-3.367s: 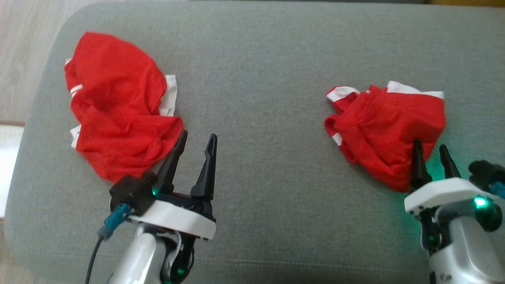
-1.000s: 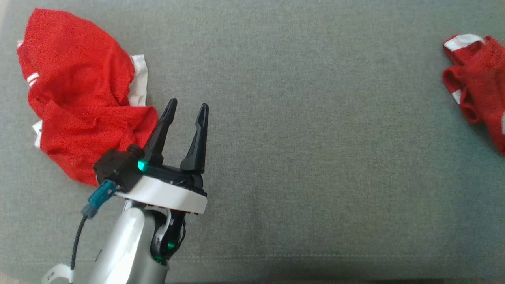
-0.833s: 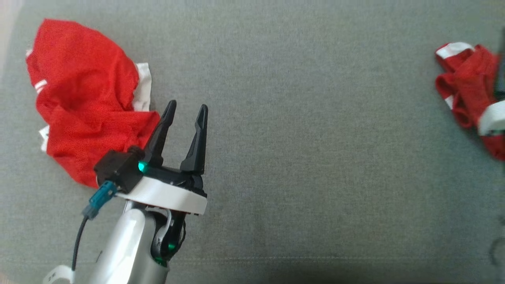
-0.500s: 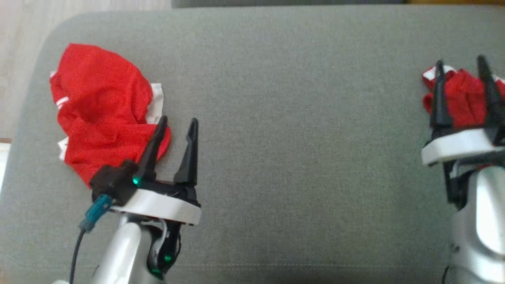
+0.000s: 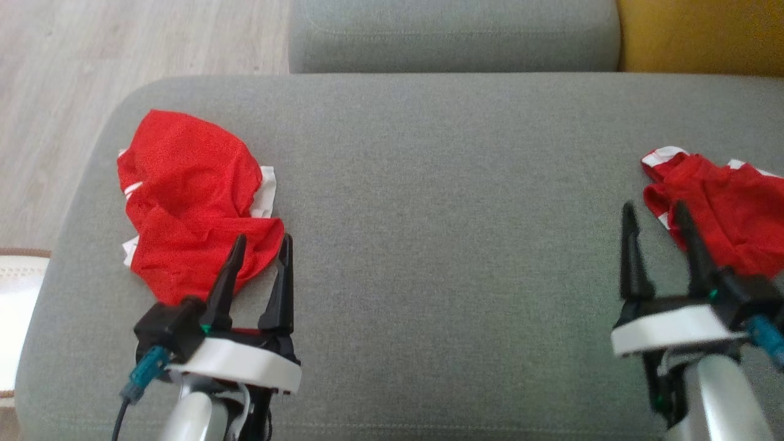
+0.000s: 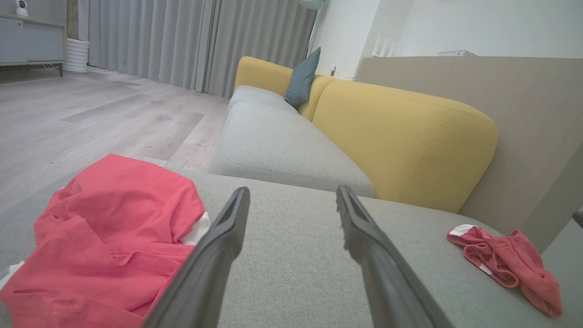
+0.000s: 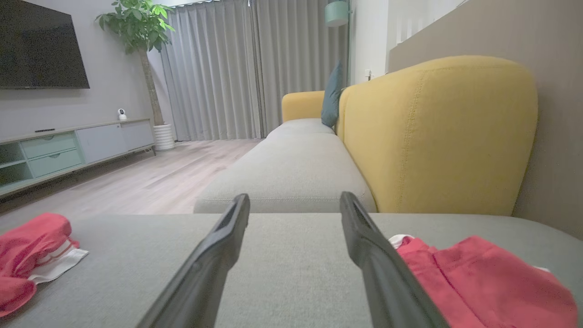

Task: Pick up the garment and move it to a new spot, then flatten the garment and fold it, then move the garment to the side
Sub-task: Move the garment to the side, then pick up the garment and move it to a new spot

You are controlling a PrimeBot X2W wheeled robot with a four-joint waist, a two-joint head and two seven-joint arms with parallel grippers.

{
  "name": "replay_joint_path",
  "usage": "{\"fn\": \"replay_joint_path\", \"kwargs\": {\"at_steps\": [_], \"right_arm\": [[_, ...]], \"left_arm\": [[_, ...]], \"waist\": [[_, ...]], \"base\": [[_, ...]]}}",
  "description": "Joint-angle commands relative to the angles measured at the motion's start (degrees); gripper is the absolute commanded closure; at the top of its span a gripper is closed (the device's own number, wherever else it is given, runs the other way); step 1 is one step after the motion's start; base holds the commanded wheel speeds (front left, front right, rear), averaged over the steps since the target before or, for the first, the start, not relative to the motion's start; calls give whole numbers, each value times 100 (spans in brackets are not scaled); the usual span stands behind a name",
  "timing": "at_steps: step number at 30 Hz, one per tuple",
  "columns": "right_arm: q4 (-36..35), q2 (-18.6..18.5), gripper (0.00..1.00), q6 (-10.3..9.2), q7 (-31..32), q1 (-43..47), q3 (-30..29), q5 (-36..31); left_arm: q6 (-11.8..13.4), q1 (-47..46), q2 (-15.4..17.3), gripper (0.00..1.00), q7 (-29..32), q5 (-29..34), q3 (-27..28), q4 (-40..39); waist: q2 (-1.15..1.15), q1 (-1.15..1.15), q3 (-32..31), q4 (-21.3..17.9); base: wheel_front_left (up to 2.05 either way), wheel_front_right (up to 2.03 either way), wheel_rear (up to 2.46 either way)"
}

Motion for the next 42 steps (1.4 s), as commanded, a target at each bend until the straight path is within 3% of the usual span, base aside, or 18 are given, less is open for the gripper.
{"fn": "replay_joint_path", "kwargs": {"at_steps": [1,32,42], "right_arm": [[-189,-16,0,22,-107,18,249,65],[-424,-15,0,22,-215,446,250,478],[-406,-15,0,22,-216,472,340,484]], "left_arm": [[11,-114,29,0,-34,60,223,-153],[40,7,29,0,-34,114,183,-190],[76,-65,29,0,-34,110,163,-187]], "waist": [[0,0,-91,3],[0,0,-79,-19],[0,0,-71,322]], "base": [[0,0,0],[0,0,0],[0,0,0]]}}
